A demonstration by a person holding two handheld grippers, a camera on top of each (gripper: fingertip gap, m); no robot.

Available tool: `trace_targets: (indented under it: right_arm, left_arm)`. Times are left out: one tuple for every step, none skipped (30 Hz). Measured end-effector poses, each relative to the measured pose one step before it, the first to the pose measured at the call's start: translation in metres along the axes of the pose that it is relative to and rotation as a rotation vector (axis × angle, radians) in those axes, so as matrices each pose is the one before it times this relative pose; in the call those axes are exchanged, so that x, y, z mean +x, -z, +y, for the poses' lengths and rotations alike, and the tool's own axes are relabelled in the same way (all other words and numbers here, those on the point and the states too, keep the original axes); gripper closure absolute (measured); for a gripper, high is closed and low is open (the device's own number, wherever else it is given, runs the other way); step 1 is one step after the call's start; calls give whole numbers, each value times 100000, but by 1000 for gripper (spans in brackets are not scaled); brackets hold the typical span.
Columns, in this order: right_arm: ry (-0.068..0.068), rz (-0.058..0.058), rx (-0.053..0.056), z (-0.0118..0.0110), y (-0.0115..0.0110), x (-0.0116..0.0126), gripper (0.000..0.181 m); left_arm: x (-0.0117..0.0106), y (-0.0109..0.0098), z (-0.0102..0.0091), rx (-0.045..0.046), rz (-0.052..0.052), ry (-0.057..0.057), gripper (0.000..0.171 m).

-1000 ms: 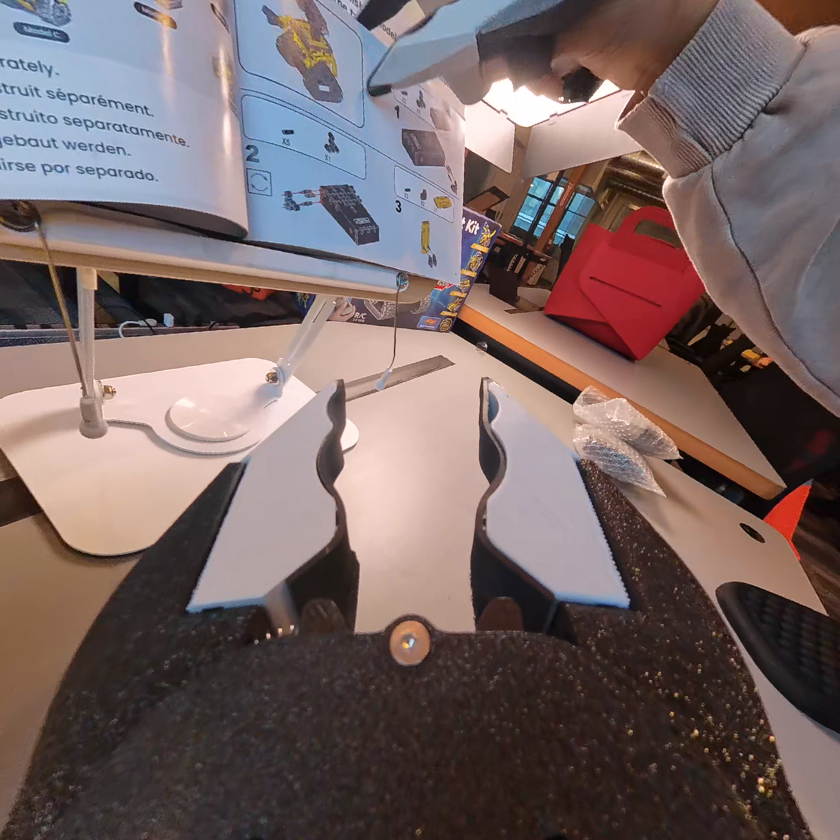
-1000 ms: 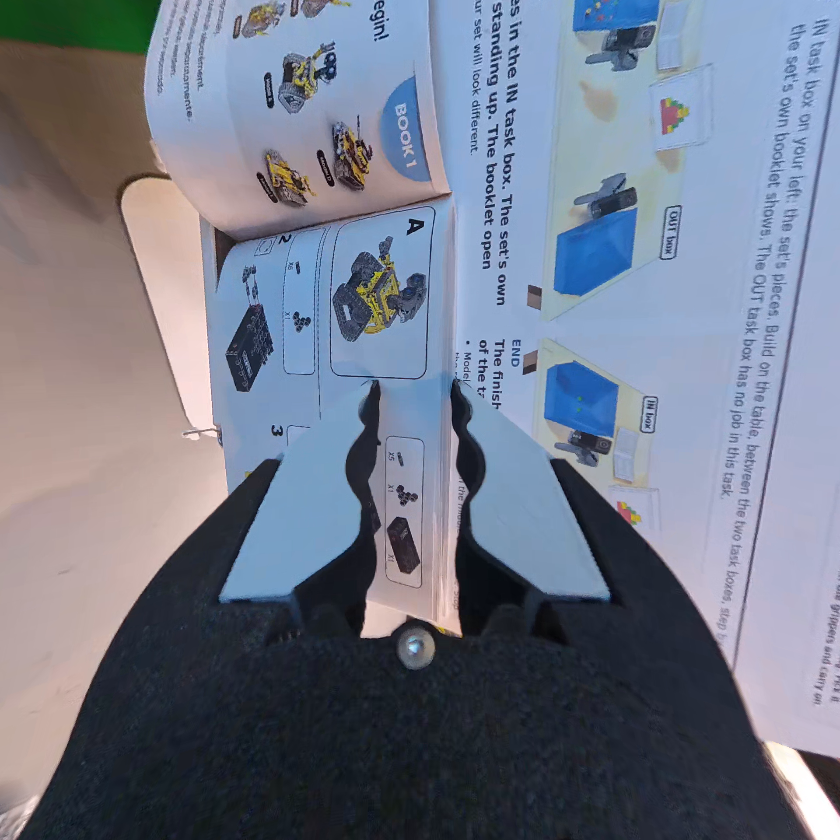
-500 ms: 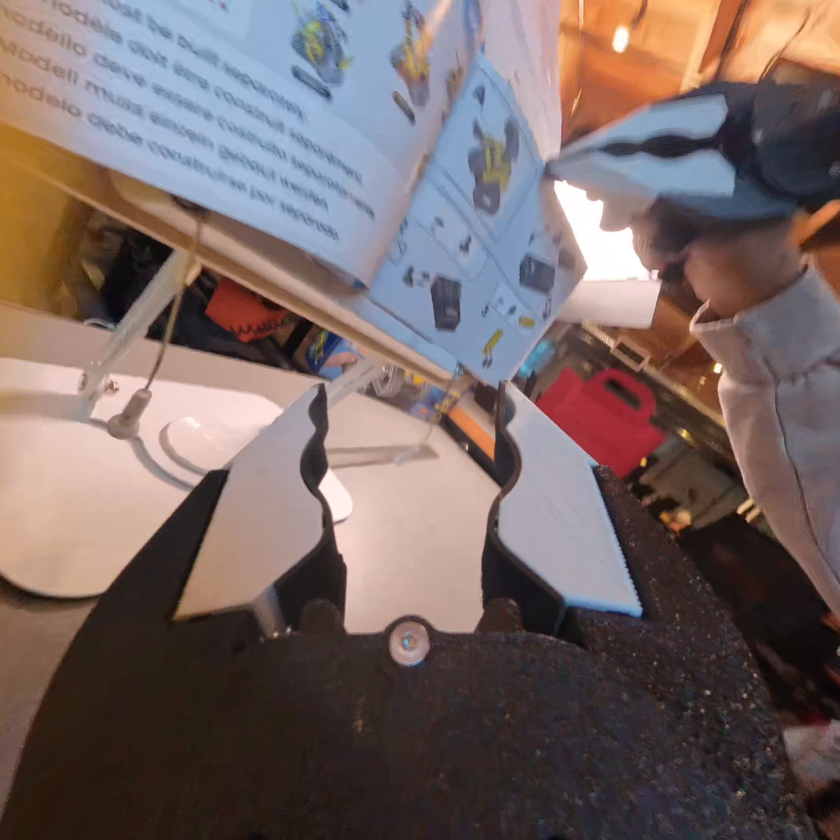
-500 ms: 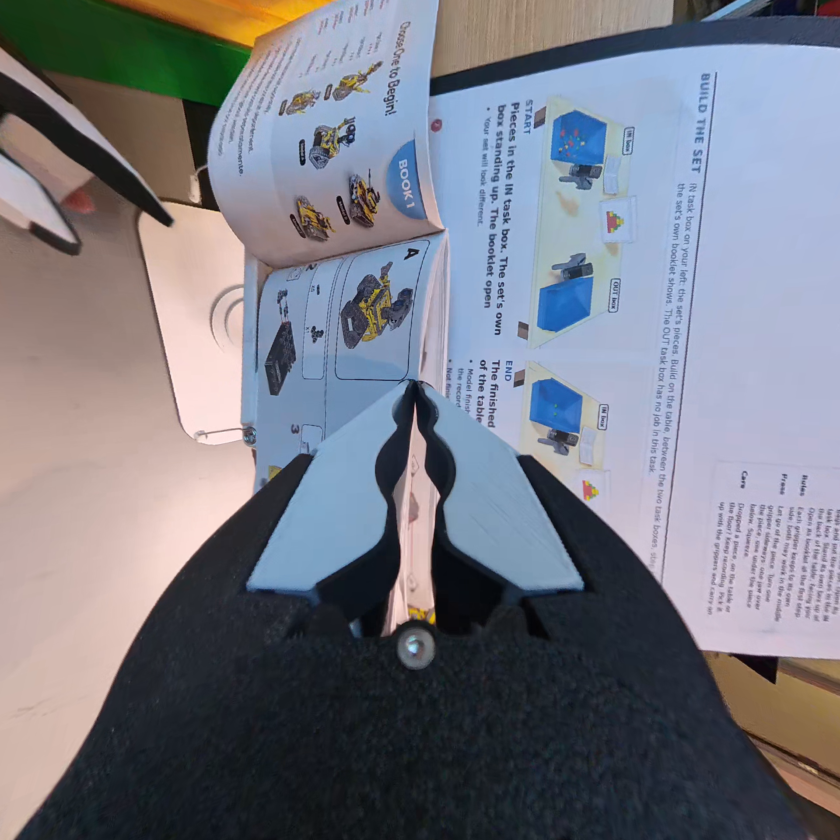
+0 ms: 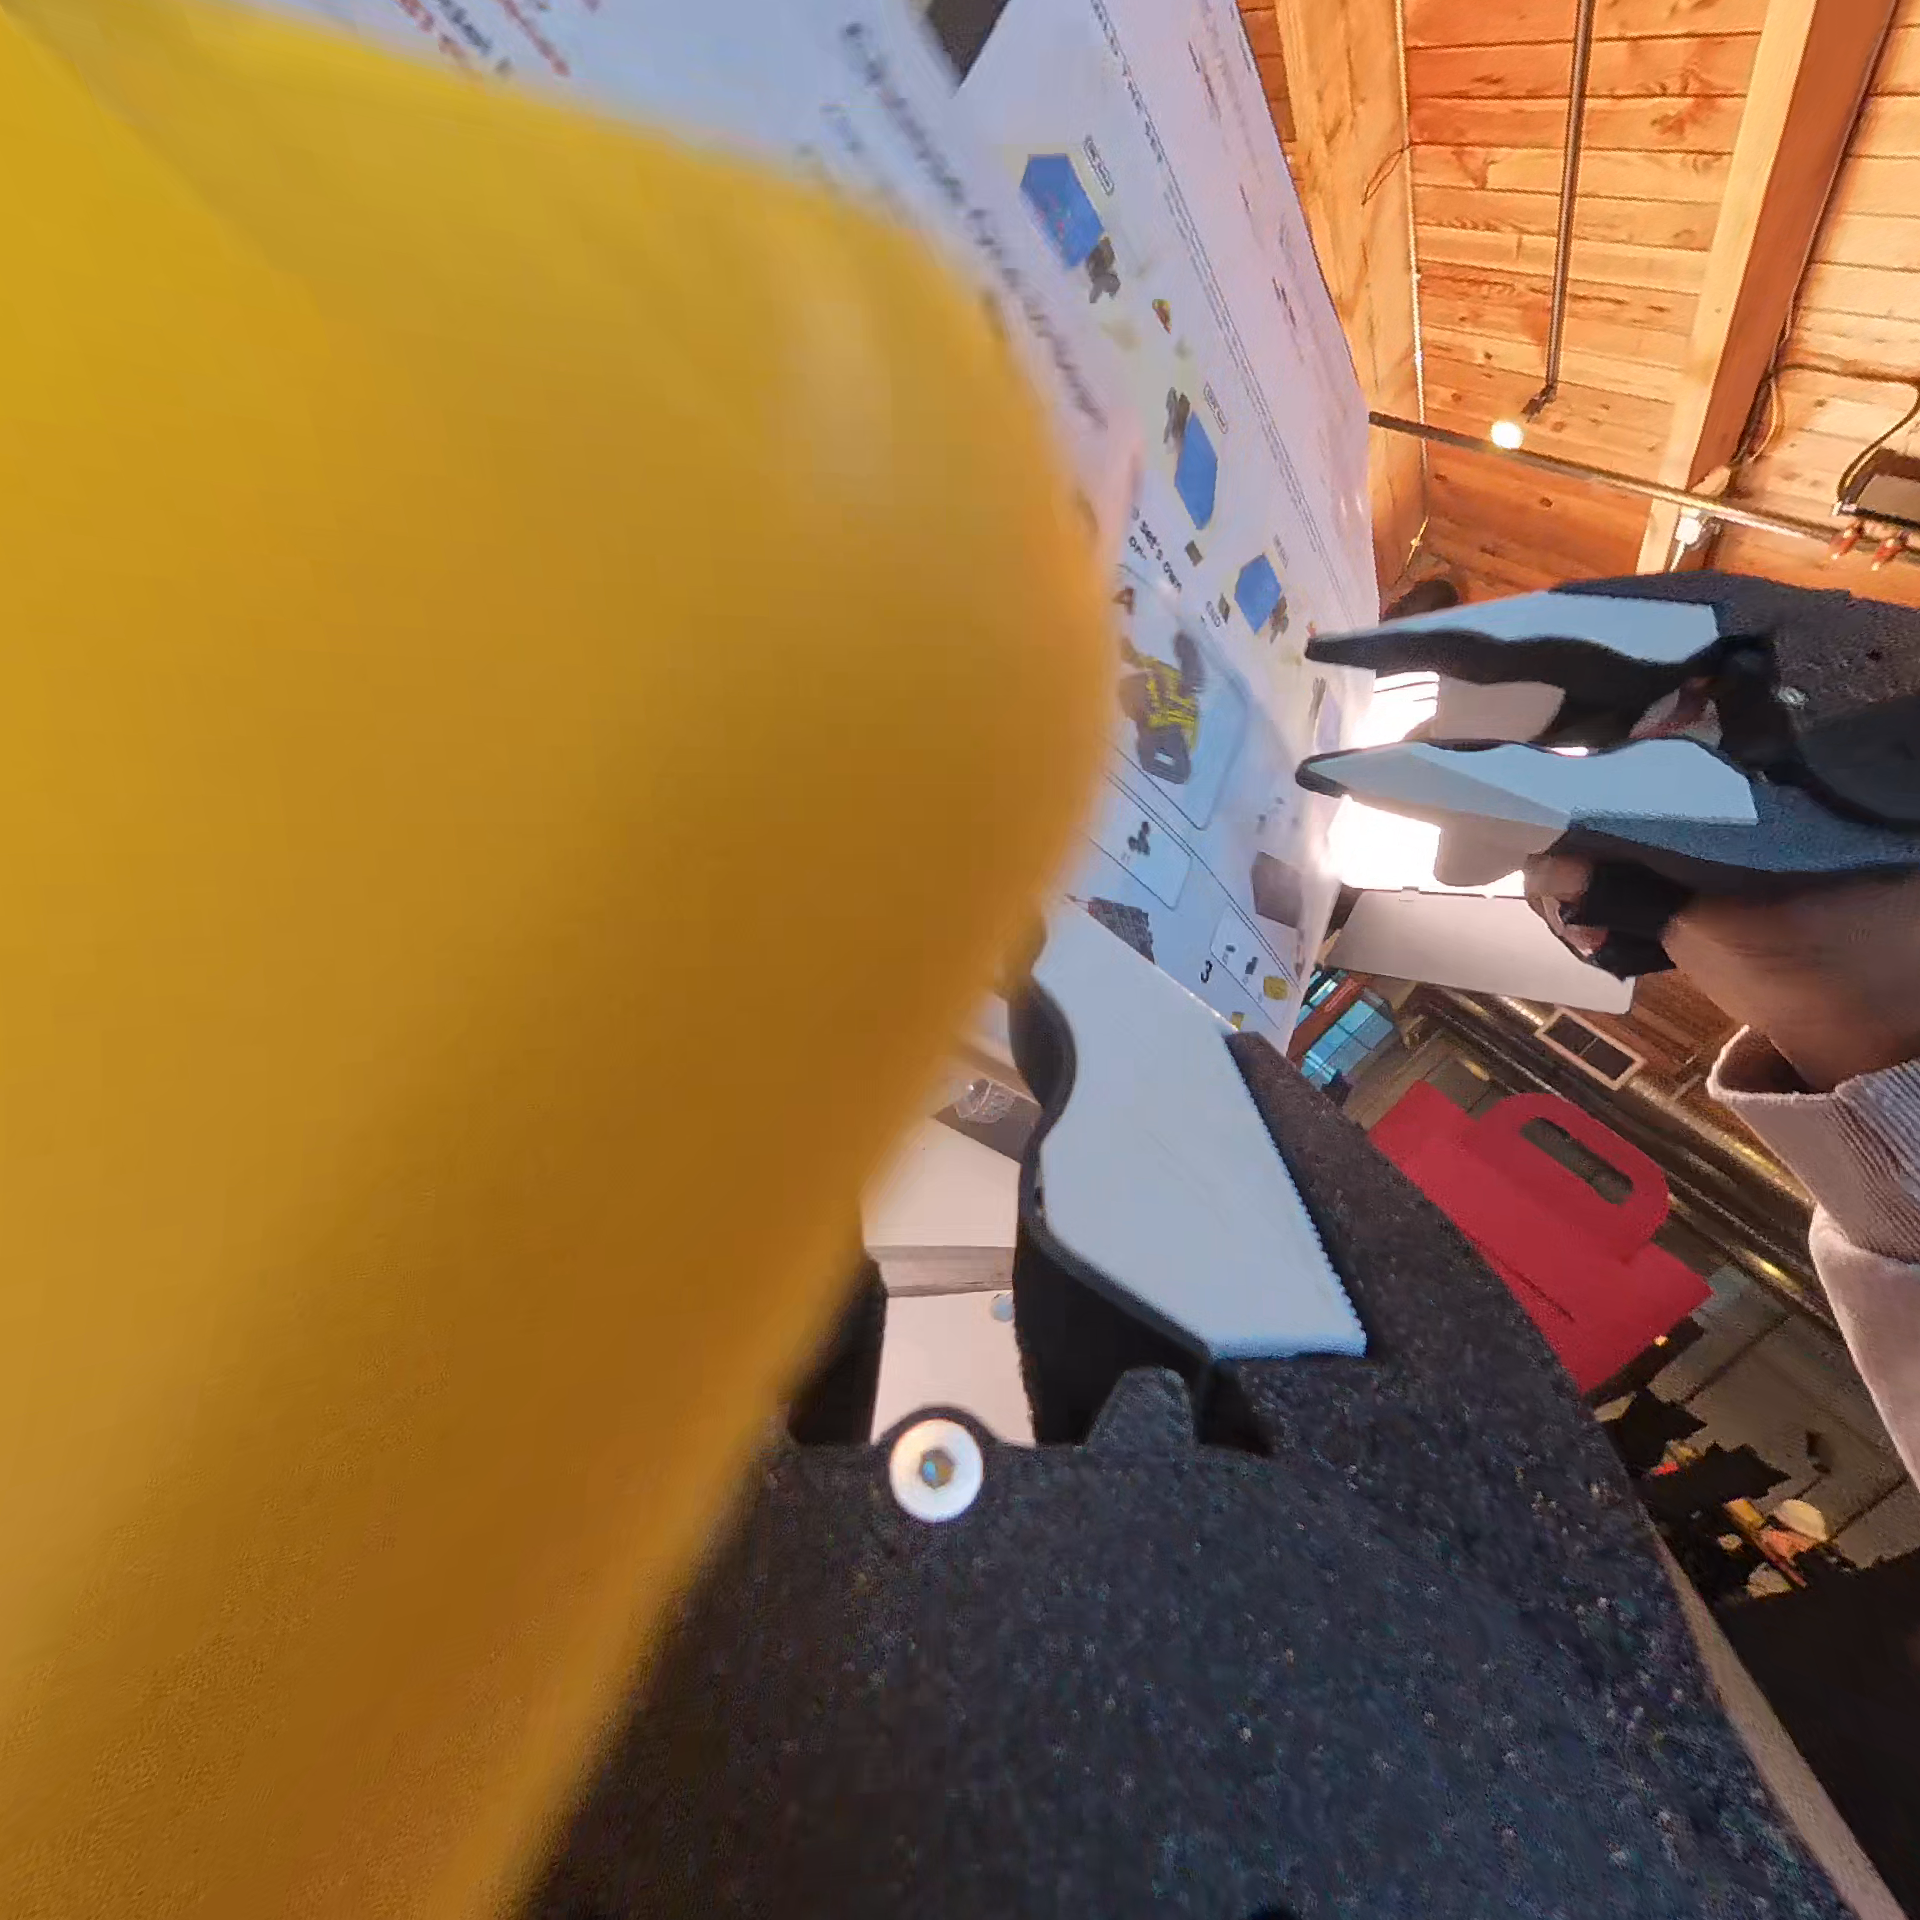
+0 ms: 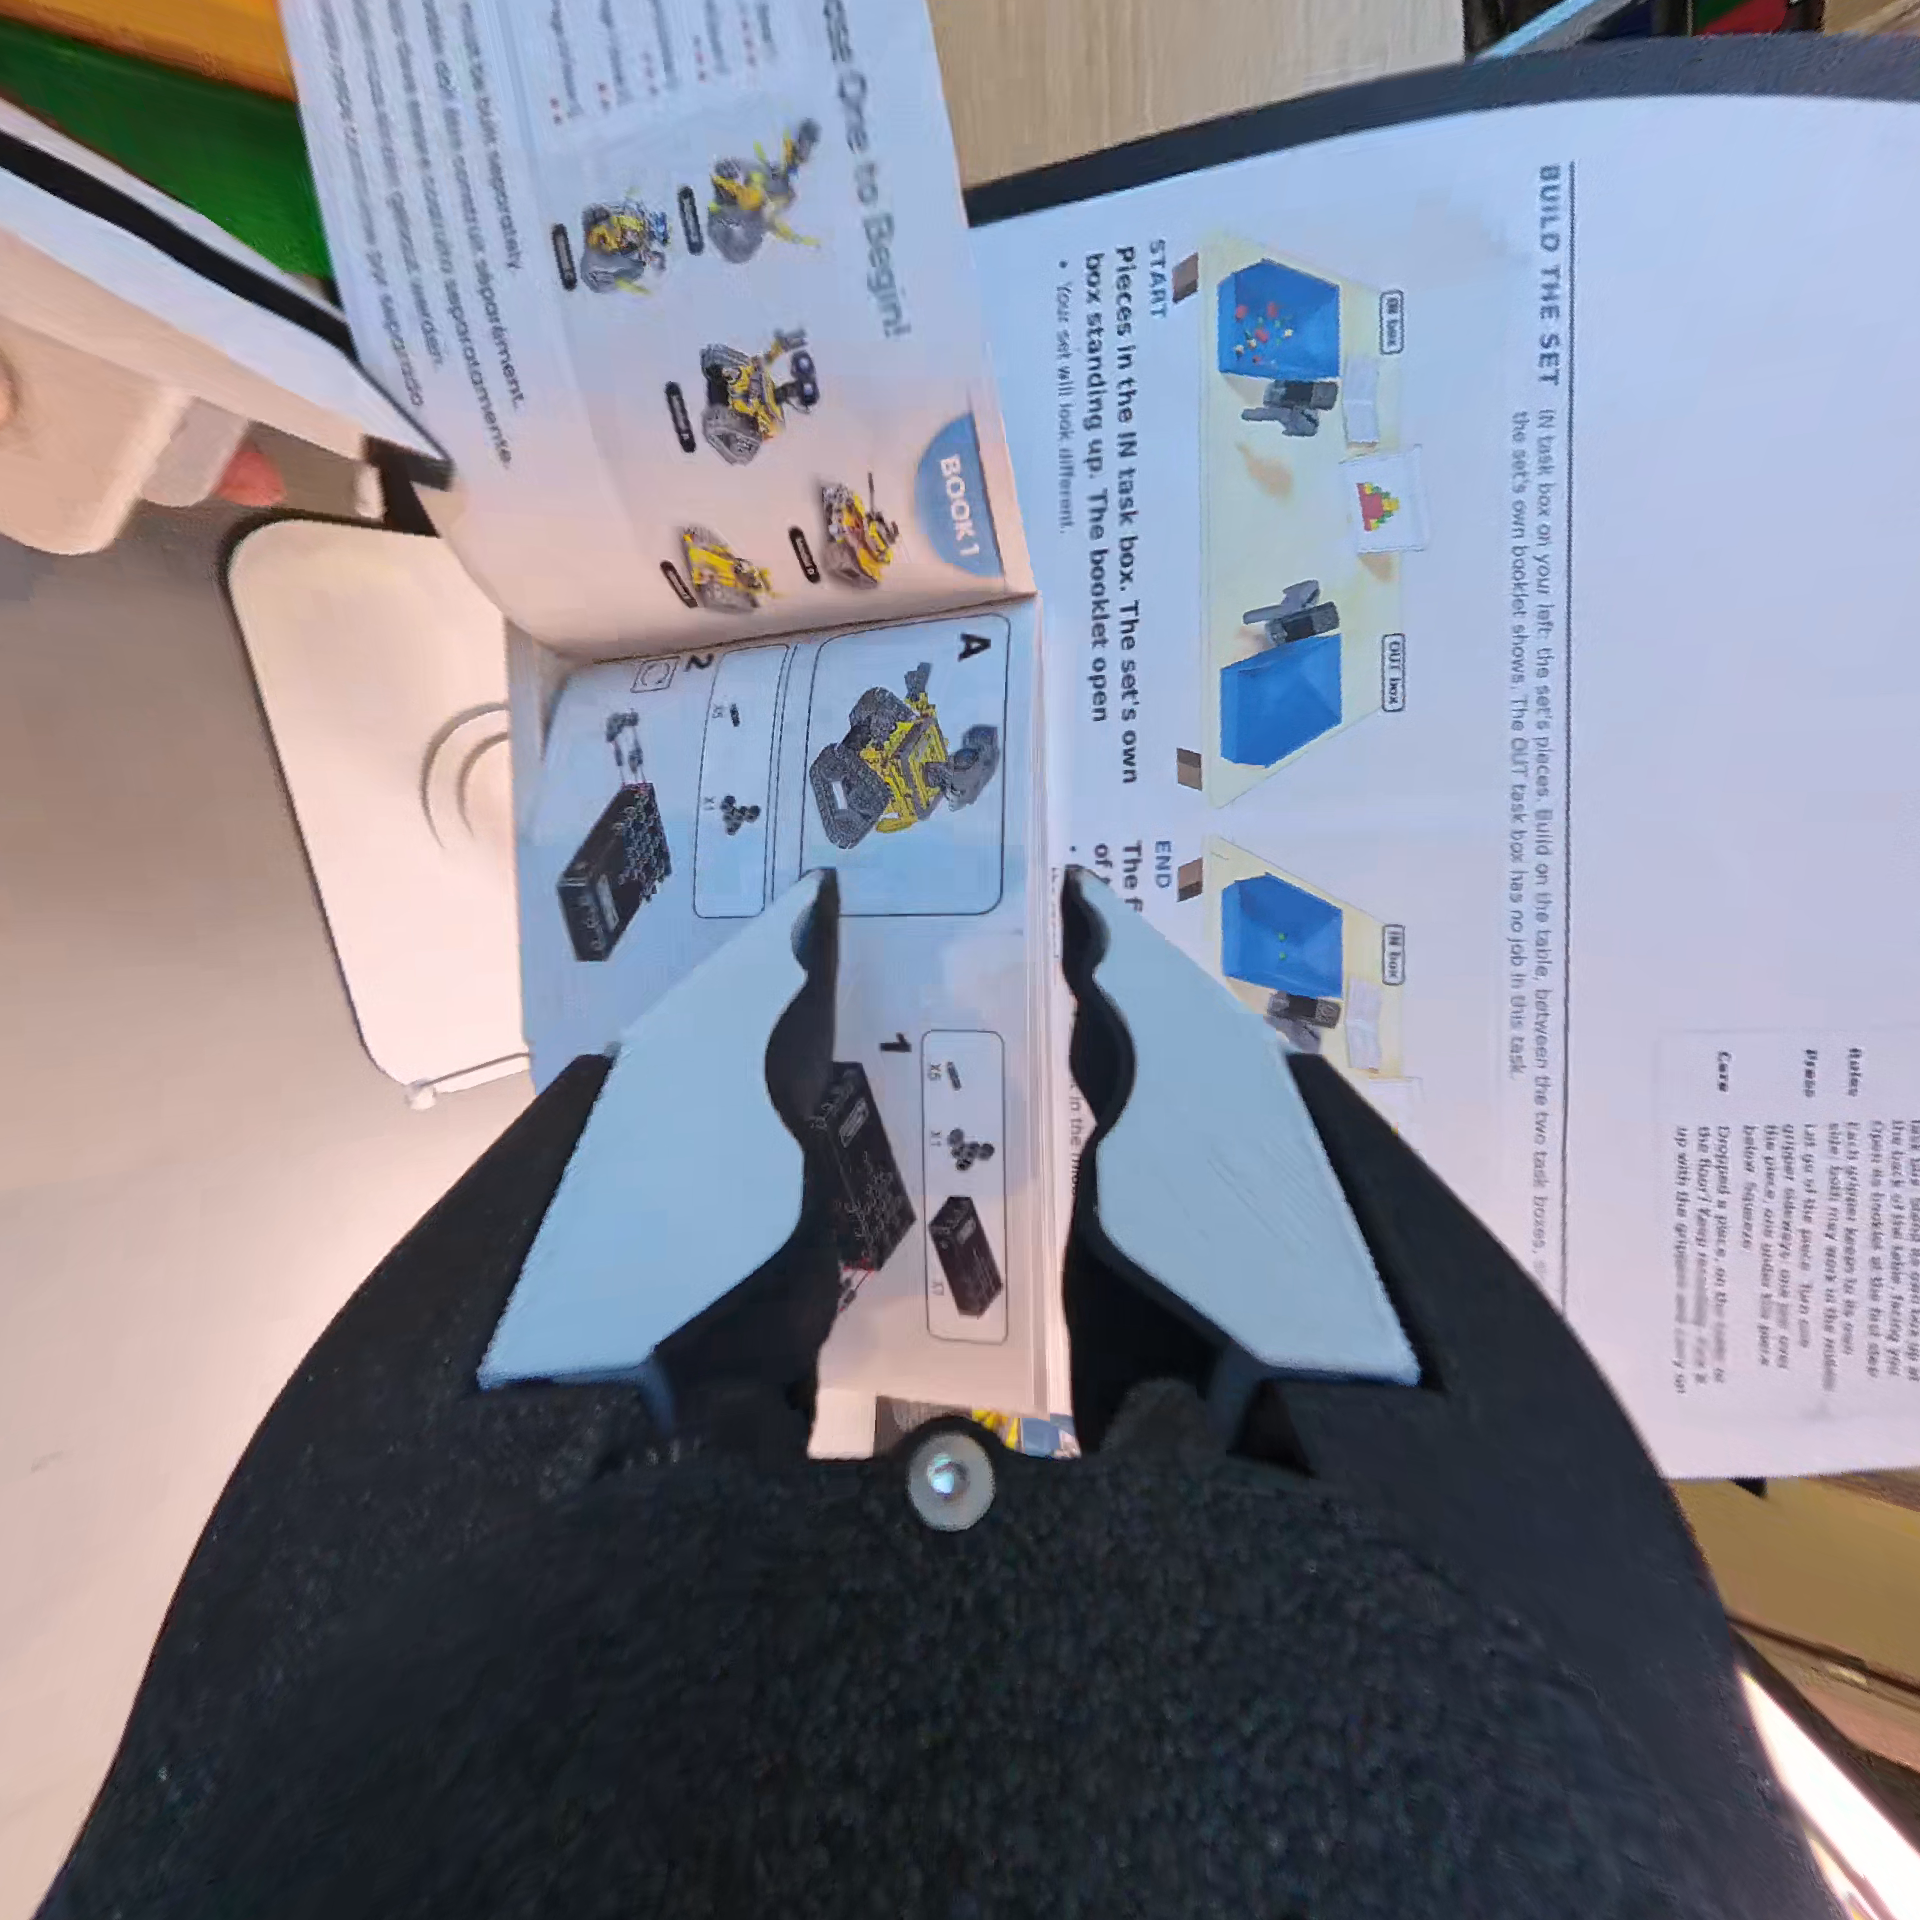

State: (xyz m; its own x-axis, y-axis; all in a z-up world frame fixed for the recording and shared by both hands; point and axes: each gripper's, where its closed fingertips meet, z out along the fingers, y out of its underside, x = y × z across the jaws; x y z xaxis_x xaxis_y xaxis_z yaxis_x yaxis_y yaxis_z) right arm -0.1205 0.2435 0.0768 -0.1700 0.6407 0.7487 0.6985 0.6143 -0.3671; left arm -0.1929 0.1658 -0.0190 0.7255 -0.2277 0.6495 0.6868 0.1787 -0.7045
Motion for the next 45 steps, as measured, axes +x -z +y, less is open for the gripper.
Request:
trace_targets:
  right_arm:
    - [-990, -807, -1386, 217, -586, 174, 132]
    - [-1790, -1898, -2524, 405, -733, 37, 124]
    - [-1467, -1809, -3201, 527, -790, 20, 122]
    - [-439, -2738, -2717, 526, -766, -250, 133]
    - [-347, 1473, -745, 234, -547, 251, 137]
    - [1816, 4811, 218, -10, 34, 858, 155]
    - [-427, 1090, 1304, -184, 310, 480, 168]
    - [-2724, -1206, 2956, -417, 548, 208, 179]
    - [-2119, -3255, 2872, -391, 602, -258, 181]
    - [266, -1594, 1580, -197, 622, -253, 181]
    - [1825, 12, 1058, -157, 638, -235, 181]
    - [1483, 53, 791, -181, 590, -311, 181]
    - [907, -284, 471, -165, 544, -393, 181]
    - [1010, -79, 426, -174, 488, -385, 181]
    - [905, 104, 312, -156, 434, -352, 181]
    - [584, -200, 79, -94, 403, -357, 181]
    - [432, 74, -270, -8, 344, -282, 181]
    - [798, 749, -225, 56, 294, -182, 181]
    - [660, 590, 42, 92, 298, -134, 181]
    - [-173, 137, 416, 97, 294, -130, 181]
    - [-699, 15, 429, 172, 286, -95, 181]
    - [-586, 270, 439, 237, 263, -52, 181]
    - [-636, 634, 724, 277, 278, -11, 181]
    - [-1235, 602, 1127, 274, 297, -2, 181]
    - [-1344, 1057, 926, 354, 323, 75, 181]
    - [-1187, 686, 1203, 355, 357, 20, 181]
    - [-1989, 910, 1584, 333, 419, 37, 181]
    - [-1686, 1359, 1751, 323, 540, 118, 181]
    - [-2443, 675, 2654, 175, 676, 78, 181]
    - [-3414, -460, 3637, -41, 795, -79, 181]
    - [-2969, -1362, 3173, -86, 859, -272, 181]
    - [-2205, -1819, 2185, -106, 891, -459, 181]
    - [-740, -1989, 1611, -148, 901, -647, 181]
    - [-958, -2554, 1169, -171, 897, -825, 181]
    - [-1934, -4116, 1287, -231, 929, -1151, 181]
    - [-2120, -5063, 502, -106, 884, -1450, 181]
    - [-1282, -5011, 240, -13, 781, -1645, 181]
    - [-1390, -4416, -425, 135, 618, -1673, 181]
    - [-1353, -4537, -697, 284, 407, -1730, 181]
    - [-2498, -7606, -1836, 605, 87, -2196, 181]
    - [-3109, -9226, -2598, 951, -421, -2435, 181]
    - [-1508, -5059, -626, 901, -1029, -1834, 181]
    - [-603, -3576, -496, 1055, -1434, -1632, 181]
    - [-1228, -3587, -181, 1074, -1589, -1625, 181]
    - [-1749, -2764, 1163, 907, -1501, -1477, 181]
  left_arm:
    - [132, 39, 100, -449, -79, -2340, 158]
    - [117, 48, 150, -569, -357, -2449, 164]
    - [126, 40, 194, -688, -245, -2123, 169]
    - [163, 36, 197, -611, 31, -1580, 170]
    - [149, 75, 208, -643, -174, -1124, 171]
    - [129, 104, 214, -583, -378, -1057, 170]
    - [178, 107, 220, -775, -94, -762, 165]
    - [210, 106, 223, -815, 23, -744, 158]
    - [193, 98, 170, -485, -90, -1036, 151]
    - [117, 68, 130, -269, -489, -860, 142]
    - [70, -8, 91, 154, -349, -150, 131]
    - [-109, -157, 143, -131, -936, 1038, 120]
    - [-241, -260, 172, -411, -1099, 2139, 105]
    - [-203, -312, 75, 243, -543, 3027, 94]
    - [0, -271, -200, 1960, 715, 3302, 85]
    - [270, -139, -574, 4288, 1918, 2110, 79]
    - [296, -126, -475, 3216, 1709, 1497, 81]
    - [55, -121, -332, 2239, 382, 974, 82]
    - [-219, -49, -216, 1848, -711, 1054, 87]
    - [-259, 15, -248, 2507, -284, 1391, 93]
    - [-195, 80, -227, 2704, -42, 889, 97]
    - [134, 129, -231, 2477, 1883, 1867, 101]
    - [788, 226, -261, 2109, 5589, 2912, 119]
    - [1190, 237, -250, 1313, 7248, 2588, 151]
    - [926, 128, -166, 318, 3922, 124, 166]
    - [869, 46, -76, -769, 1951, -3419, 171]
    - [1113, 9, -52, -1641, 2730, -4020, 171]
    - [1284, 55, -219, -1095, 3536, -2858, 171]
    - [1420, 51, -346, -761, 4010, -1518, 171]
    - [1476, 28, -343, -1557, 3435, -1893, 171]
    - [1482, 26, -348, -2156, 2506, -2815, 171]
    - [1463, 58, -333, -2725, 1830, -2111, 171]
    - [1675, 124, -254, -3268, 3216, -542, 171]
    - [1624, 282, -215, -2677, 2391, 747, 171]
    - [1622, 463, -103, -2382, 1784, 2311, 171]
    - [1688, 665, 203, -2734, 1666, 3254, 171]
    - [1826, 852, 687, -3924, 2053, 3096, 171]
    - [1804, 1037, 1037, -4176, 1388, 2567, 171]
    - [1658, 1186, 1294, -3730, 515, 3233, 171]
    - [1490, 1325, 1497, -2998, -10, 3827, 171]
    - [1053, 1457, 1605, -2125, -1530, 3135, 171]
    - [468, 1529, 1660, -1706, -3213, 2378, 171]
    - [1, 1542, 1472, -556, -3267, 2764, 171]
    - [-421, 1496, 1010, 1205, -3061, 3556, 171]
    - [-804, 1472, 509, 2355, -3692, 2810, 171]
